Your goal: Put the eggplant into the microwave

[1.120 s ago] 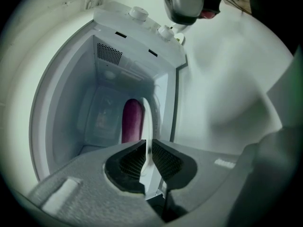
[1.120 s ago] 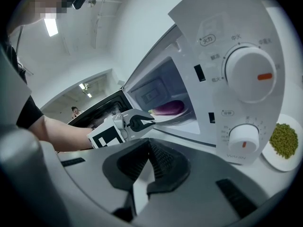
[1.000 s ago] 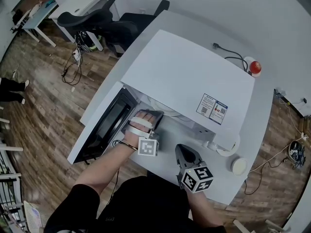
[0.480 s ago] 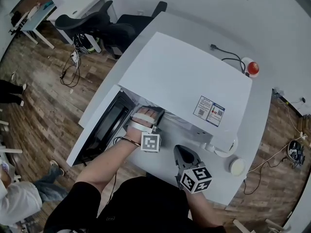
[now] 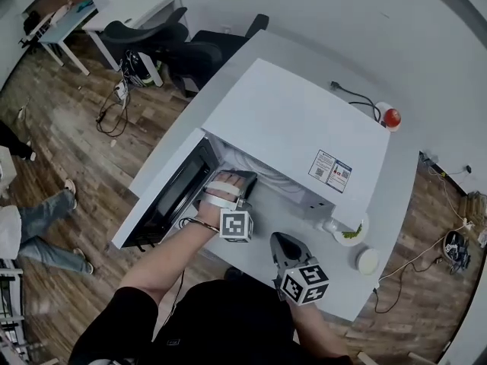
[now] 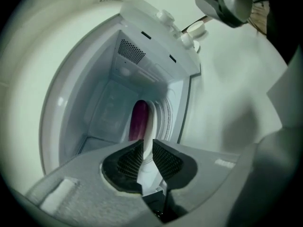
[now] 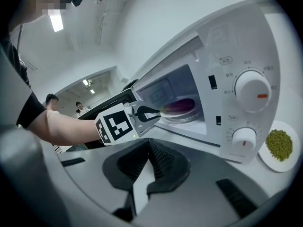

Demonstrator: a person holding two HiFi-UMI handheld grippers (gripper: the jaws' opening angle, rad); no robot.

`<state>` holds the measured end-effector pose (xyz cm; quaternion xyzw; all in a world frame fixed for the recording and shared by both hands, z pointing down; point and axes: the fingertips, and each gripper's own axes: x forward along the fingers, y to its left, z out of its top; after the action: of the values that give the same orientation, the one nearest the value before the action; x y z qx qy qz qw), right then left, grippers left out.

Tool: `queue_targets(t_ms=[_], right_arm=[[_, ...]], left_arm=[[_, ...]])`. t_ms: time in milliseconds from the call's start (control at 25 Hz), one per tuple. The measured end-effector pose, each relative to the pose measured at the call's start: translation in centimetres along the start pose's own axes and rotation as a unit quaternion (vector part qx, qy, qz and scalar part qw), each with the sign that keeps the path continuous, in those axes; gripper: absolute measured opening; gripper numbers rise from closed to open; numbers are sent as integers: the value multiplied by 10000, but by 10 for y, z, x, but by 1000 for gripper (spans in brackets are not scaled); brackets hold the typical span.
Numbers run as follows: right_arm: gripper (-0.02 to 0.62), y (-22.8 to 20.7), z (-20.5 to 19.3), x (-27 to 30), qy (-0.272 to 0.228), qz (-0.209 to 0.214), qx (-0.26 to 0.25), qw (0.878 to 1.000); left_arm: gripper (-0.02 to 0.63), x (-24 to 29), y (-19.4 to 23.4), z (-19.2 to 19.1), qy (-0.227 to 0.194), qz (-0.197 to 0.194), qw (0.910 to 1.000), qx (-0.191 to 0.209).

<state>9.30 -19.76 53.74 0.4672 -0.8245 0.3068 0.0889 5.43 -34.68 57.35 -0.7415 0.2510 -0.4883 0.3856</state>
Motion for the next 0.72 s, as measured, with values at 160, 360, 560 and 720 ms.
queue_targets(t_ms=[160,360,560,720], right_arm=[[15,22,0,-8,-52,75,-84,9999],[15,56,-3,-25,-168,88,-160,9997],[15,92,-2,-43,-264,97,-299,9992],[15,116,-3,-58,-304,113,-382,9987]], left_arm=[[49,-40,6,-3,-121,12,9964,-844],[49,-106,11,-3,-433,-50,9835,-1755],[49,-171,19,-1,-786,-81,9622,-2608],[49,-208,23,3,-1053,-261,9355,-3361]])
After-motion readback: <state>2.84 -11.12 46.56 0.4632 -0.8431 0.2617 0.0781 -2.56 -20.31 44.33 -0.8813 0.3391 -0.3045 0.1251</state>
